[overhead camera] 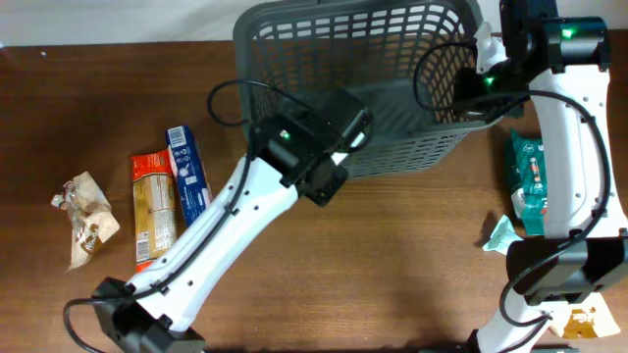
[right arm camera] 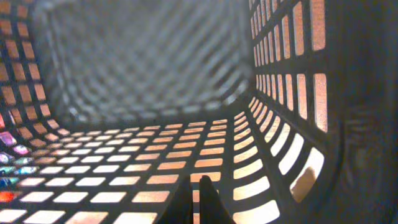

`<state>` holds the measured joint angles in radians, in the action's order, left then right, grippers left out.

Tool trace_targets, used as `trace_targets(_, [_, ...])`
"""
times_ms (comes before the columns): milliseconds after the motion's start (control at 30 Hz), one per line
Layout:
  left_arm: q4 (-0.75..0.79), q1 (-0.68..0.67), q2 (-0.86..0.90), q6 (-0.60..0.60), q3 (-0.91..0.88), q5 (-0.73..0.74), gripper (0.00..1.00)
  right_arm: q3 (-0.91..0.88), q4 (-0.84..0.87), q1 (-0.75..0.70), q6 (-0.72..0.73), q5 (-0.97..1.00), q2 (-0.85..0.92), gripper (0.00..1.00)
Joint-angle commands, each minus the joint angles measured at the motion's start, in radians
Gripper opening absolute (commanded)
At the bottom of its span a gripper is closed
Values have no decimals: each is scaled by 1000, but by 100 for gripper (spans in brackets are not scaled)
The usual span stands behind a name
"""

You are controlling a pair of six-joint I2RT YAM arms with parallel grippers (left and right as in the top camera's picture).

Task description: Pack container

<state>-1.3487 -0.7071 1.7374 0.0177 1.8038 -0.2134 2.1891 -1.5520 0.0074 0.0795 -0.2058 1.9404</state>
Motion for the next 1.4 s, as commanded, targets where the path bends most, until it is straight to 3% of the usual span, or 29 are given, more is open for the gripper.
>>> trace_targets(0, [5,28,-2,25,-5,-19,2,8,-8,6,6,19,-5,3])
trace_targets(567, [66,27,-2,66,-5,-19,2,8,-25,6,6,20,-5,4])
trace_targets(600, [63,27,-2,66,-5,-17,8,8,-14,6,6,21,-5,16])
trace_targets(633, [57,27,-3,66,-4,-13,15,8,0,6,6,25,-5,35])
trace_targets(700, [21,26,-10,66,15,-12,41,10,56,5,6,34,-6,72])
trace_targets(733, [-11,27,-25,62,45,-12,59,11,89,5,6,34,-6,92])
trace_targets(767, [-29,27,-42,62,74,-12,68,14,108,6,6,34,-6,99])
trace_targets(800, [-53,27,-76,54,129,-12,81,24,134,6,6,34,-6,99])
trace_targets(900, [-102,27,-156,47,244,-13,99,55,163,6,6,34,-6,99])
trace_targets(1033, [-111,28,-253,39,325,-129,99,161,168,6,6,33,-6,99])
trace_targets(1100, [-92,37,-327,-21,337,-402,99,293,131,6,6,19,-6,99])
trace_targets(1167, [-82,86,-365,-62,337,-551,99,423,67,5,7,45,-12,99])
trace_targets(1300, [-83,283,-383,-116,336,-563,99,606,-140,3,163,327,-47,99])
trace_targets(1367, [-76,395,-371,-118,328,-525,99,590,-146,4,224,385,-100,99])
